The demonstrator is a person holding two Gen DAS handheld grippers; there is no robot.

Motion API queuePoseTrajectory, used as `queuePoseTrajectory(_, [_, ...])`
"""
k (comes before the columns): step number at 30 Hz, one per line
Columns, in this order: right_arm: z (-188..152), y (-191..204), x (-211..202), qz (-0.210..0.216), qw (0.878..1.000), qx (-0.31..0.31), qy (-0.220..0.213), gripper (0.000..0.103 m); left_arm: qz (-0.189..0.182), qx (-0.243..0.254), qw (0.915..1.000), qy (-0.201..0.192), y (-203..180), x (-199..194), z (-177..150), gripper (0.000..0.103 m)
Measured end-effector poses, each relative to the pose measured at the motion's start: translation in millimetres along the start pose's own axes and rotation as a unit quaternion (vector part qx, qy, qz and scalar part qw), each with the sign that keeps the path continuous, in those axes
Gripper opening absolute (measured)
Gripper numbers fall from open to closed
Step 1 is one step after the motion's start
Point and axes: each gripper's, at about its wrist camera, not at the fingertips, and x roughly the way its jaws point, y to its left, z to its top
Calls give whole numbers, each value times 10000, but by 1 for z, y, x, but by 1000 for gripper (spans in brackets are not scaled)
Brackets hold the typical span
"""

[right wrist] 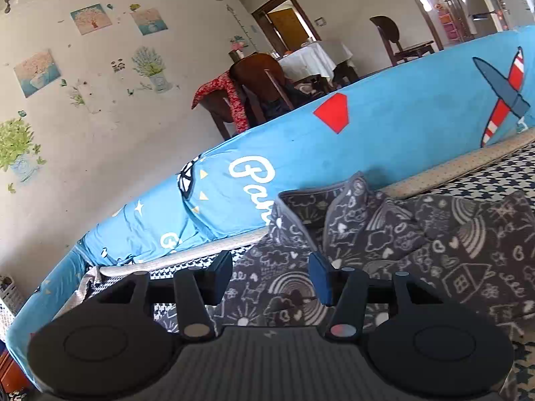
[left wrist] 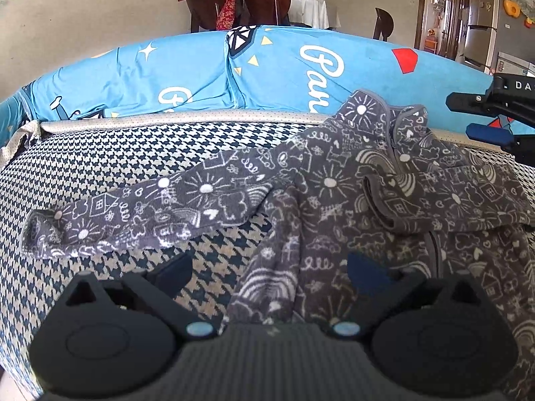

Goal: Fold clothes

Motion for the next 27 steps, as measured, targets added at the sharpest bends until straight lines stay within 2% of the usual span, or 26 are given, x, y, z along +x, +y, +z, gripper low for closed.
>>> queuePoseTrajectory(10, [1, -27, -34, -630, 9980, -10, 22, 58, -147, 306, 9994, 67, -21, 2, -7, 103])
queuePoseTrajectory(18, [-1, -41, -60, -623, 9975, 327, 37, 63, -225, 619, 9978, 27, -34, 2, -13, 103])
queuePoseTrajectory(27, [-21, -53, -89, -1198, 9914, 303, 423, 65, -236, 575, 9981, 35, -32, 2, -11, 103])
